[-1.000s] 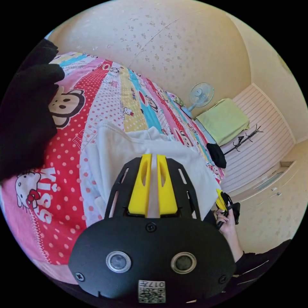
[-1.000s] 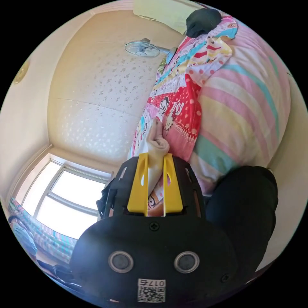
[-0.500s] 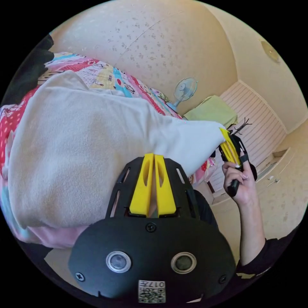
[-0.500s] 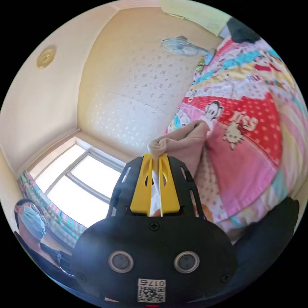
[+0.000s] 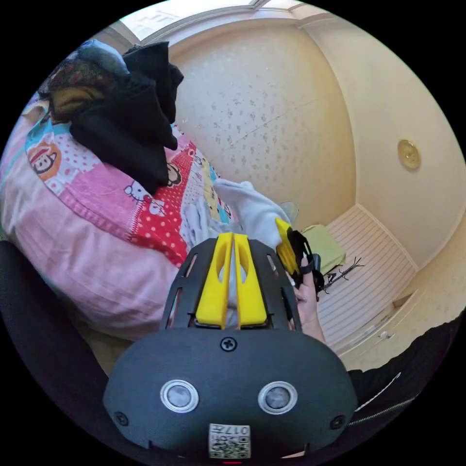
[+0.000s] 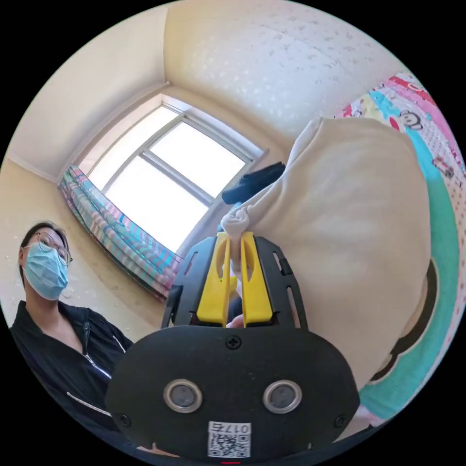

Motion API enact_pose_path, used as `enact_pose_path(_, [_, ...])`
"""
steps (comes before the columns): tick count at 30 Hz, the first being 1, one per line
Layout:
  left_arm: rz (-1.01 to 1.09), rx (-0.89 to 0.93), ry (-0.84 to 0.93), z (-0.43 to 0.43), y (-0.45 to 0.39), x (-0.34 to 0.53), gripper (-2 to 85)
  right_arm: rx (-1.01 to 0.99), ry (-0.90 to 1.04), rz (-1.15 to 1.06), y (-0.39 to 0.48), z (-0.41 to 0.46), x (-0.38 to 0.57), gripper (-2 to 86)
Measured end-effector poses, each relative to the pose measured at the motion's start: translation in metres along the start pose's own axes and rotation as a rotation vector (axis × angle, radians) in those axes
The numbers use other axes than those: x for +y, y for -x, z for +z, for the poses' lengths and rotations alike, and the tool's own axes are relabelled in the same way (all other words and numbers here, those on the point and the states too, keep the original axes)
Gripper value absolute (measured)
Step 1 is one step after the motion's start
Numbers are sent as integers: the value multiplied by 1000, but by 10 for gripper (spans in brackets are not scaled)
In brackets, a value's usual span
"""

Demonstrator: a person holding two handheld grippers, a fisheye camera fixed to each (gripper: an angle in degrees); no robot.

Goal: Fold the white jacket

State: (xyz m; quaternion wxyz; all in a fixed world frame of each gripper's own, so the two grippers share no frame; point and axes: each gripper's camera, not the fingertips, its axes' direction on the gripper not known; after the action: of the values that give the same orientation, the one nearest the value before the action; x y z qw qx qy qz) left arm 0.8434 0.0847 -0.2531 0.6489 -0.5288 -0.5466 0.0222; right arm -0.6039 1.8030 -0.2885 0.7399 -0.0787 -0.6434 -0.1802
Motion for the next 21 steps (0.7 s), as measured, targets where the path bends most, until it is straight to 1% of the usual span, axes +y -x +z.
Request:
enact_pose_path(2, [-53,-19,-58,-19,32,-5,-9,15,47,41,-11,21,20,41])
enact_pose_path(4, [-75,44,-56,-22,52,-8,-9,80,131,94,-23,45,46,42])
enact_pose_path(5, [-66,61,-52,-21,60,-7,-9,102,152,85,-22,51,52,42])
enact_pose_path(8, [-47,26,-4,-9,64,3,-7,172,185,-3,-4,58,63,44])
enact_pose_path(11, [-1,52,51,10,54,10,-1,265,248,-103,21,60,63,48])
enact_pose_path(13, [41,55,71,21,44,15,8,372,345,-174,29,74,70,57])
enact_pose_path(14, [67,52,82,27,38,19,17,379,364,-168,27,77,71,60])
enact_pose_path(15, [79,49,87,29,36,21,28,333,358,-126,23,77,70,72])
enact_pose_path(16, [96,43,94,34,30,26,48,232,334,-102,22,72,68,78])
enact_pose_path(17, [105,37,101,38,25,31,57,175,327,-104,22,68,67,78])
enact_pose_path(19, [137,46,102,40,13,37,63,-29,362,-143,26,56,61,74])
enact_pose_path(21, [197,72,78,38,-8,40,64,-49,331,-182,34,39,58,71])
